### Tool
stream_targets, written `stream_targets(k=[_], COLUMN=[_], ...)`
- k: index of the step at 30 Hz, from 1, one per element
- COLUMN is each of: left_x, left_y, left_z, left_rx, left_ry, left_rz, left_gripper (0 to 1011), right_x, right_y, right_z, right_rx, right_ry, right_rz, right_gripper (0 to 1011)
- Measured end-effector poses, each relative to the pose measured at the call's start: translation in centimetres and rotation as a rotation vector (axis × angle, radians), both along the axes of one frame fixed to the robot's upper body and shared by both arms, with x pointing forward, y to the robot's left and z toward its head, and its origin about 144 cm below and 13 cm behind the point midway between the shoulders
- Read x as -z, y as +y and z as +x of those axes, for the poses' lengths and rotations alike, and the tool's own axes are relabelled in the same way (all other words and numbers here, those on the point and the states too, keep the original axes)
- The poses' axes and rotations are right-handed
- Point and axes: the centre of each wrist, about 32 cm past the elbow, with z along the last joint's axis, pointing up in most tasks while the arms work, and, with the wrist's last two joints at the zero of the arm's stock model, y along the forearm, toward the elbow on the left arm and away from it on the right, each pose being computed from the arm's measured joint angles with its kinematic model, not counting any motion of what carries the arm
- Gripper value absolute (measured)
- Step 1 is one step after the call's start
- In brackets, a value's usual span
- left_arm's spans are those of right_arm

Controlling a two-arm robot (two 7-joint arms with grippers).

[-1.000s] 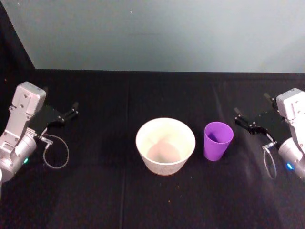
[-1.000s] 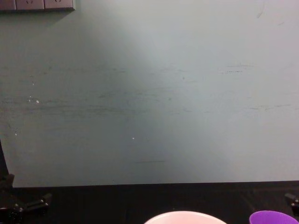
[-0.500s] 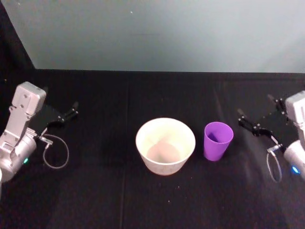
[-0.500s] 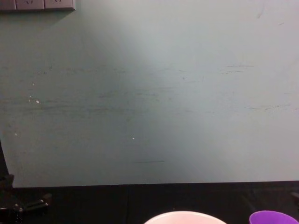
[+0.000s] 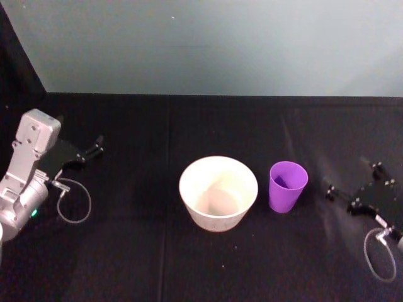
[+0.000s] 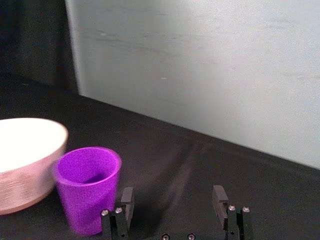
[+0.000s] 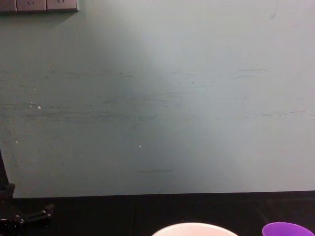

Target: Pick up the cup and pour the mung beans from the cup into the bowl.

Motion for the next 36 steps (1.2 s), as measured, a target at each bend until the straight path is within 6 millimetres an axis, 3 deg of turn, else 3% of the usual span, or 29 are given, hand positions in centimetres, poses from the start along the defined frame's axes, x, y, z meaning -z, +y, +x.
stream_targets(k=[9,21,36], left_x=[0.0,0.0,0.0], left_y=[0.0,0.0,0.0], left_z=[0.0,0.0,0.0], left_rx=[0.000,0.000,0.000], left_ry=[0.000,0.000,0.000], left_rz=[0.000,0.000,0.000], left_gripper=[1000,1000,1000], right_x=[1.3,2.4,2.8], right_y=[-0.2,1.2,3.3], right_z=[-0.2,0.1,2.5], right_rx=[-0.134,-0.227,-0.233], right_ry=[0.076,0.086,0.041], right_rz=[0.083,0.093,0.082], right_gripper=[1003,1003,1003])
